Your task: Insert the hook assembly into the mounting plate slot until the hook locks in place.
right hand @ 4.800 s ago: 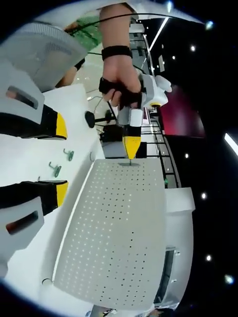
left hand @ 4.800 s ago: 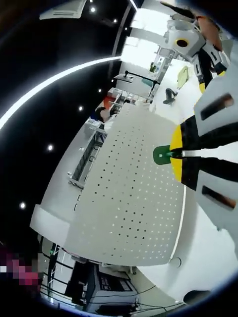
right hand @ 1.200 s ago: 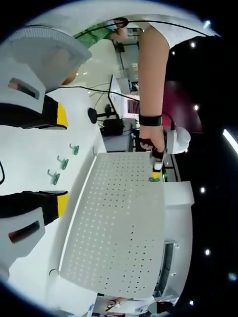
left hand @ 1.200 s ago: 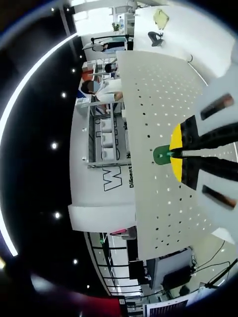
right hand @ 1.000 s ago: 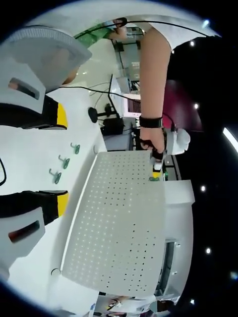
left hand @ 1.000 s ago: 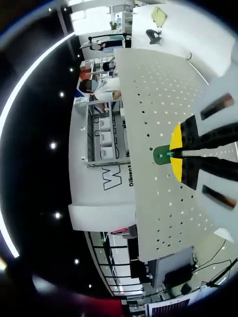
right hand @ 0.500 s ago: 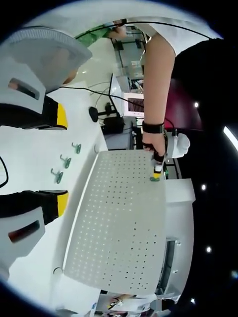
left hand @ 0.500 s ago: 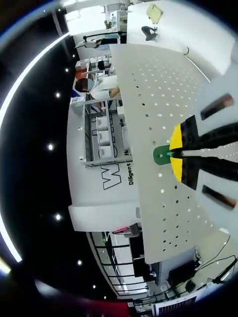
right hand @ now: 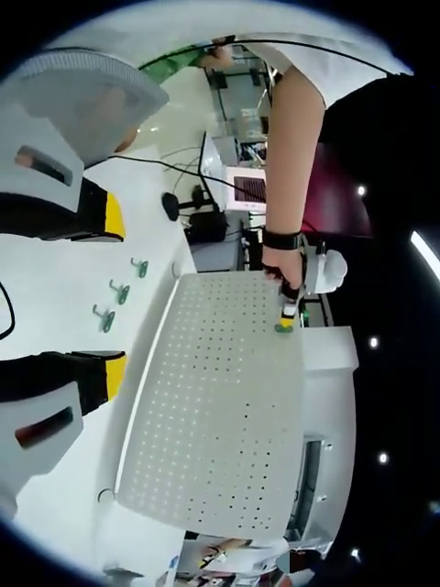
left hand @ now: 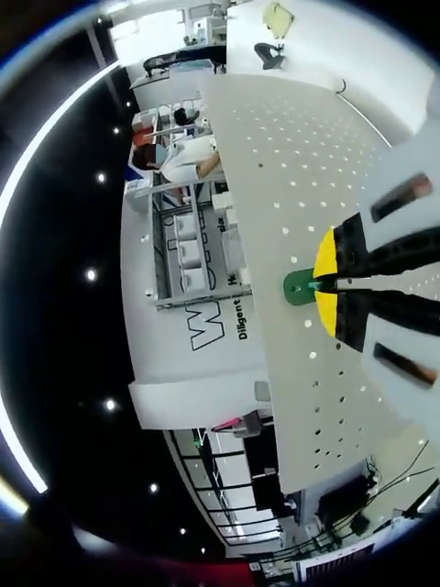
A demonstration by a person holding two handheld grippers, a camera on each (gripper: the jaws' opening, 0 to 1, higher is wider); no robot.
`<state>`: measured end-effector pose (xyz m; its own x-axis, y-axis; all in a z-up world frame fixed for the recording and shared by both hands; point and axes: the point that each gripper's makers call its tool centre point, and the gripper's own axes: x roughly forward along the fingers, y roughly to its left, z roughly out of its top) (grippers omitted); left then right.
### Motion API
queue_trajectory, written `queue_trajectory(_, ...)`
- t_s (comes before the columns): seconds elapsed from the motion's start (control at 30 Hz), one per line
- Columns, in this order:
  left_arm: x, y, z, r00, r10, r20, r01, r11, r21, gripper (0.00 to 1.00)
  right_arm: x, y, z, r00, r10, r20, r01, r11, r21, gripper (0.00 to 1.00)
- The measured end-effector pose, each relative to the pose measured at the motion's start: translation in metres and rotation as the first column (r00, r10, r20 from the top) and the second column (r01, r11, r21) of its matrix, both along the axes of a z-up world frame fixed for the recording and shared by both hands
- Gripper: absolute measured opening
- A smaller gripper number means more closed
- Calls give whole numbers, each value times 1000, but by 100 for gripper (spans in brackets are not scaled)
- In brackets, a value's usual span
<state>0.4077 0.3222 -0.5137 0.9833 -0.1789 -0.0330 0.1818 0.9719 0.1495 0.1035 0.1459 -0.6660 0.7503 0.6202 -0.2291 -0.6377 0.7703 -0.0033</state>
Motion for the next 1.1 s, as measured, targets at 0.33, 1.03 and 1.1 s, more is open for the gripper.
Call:
queue_trajectory(0.33, 2, 0, -6, 1000, 16, -19, -16, 1000, -2, 2, 1, -1, 0, 1000, -2, 2, 2, 1000, 5, 48)
queue_trajectory(1.03, 6, 0, -12, 995, 81, -55, -83, 995, -46, 3, 1, -3, -1, 1000, -2, -2, 2, 1000, -2, 48)
queue_trajectory(1.1, 6, 0, -13, 995, 87, -57, -90, 994, -54, 3, 2, -3, -2, 1000, -2, -2, 2, 1000, 1, 48)
